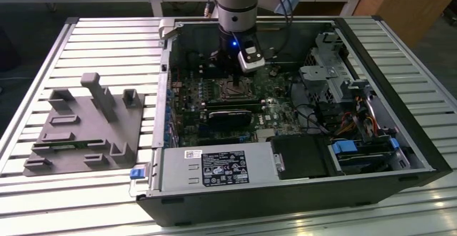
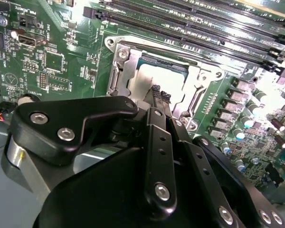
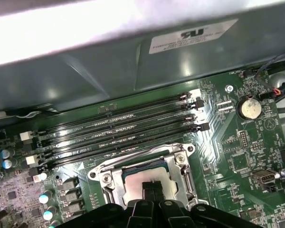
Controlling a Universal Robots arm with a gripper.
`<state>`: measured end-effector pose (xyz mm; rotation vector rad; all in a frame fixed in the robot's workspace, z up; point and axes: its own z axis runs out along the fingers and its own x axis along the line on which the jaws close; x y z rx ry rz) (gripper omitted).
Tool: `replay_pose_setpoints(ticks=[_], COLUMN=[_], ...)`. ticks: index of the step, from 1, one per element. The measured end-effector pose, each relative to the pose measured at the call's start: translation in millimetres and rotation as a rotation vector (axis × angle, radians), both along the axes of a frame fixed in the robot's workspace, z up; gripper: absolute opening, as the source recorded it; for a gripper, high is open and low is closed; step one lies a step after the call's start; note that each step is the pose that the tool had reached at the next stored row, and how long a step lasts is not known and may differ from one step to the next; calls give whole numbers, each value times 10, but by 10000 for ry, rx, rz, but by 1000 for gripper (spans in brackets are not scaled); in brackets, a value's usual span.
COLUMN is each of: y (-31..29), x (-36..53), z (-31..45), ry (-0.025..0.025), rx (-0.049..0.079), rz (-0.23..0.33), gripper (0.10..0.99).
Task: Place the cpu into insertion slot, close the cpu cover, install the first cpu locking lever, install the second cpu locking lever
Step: 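Install the first cpu locking lever, then install the second cpu locking lever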
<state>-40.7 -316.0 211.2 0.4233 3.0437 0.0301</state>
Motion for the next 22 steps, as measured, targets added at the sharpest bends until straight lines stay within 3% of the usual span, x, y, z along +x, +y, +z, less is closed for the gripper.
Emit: replay_pose_setpoints(ticks=[11,22], y=[0,-3], x=[0,0], z=[157,168], ry=[0,2], rx=[-1,-3], rz=[81,84], gripper=[106,106])
